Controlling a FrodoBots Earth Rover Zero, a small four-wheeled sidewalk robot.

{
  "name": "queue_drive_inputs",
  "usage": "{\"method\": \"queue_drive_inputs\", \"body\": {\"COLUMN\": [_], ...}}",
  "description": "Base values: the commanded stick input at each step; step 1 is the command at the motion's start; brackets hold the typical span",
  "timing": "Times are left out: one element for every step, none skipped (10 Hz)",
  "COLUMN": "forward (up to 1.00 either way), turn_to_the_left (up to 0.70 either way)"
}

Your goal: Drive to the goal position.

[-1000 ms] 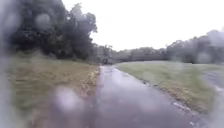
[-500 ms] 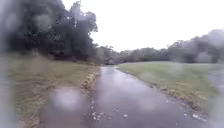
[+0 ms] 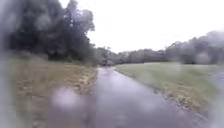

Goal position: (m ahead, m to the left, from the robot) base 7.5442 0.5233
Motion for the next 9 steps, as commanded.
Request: {"method": "queue_drive_inputs", "body": {"forward": [0.85, 0.85, 0.85, 0.85, 0.85, 0.85, 0.85, 0.85, 0.85], "turn_to_the_left": [0.0, 0.0, 0.0, 0.0, 0.0, 0.0, 0.0, 0.0, -0.16]}}
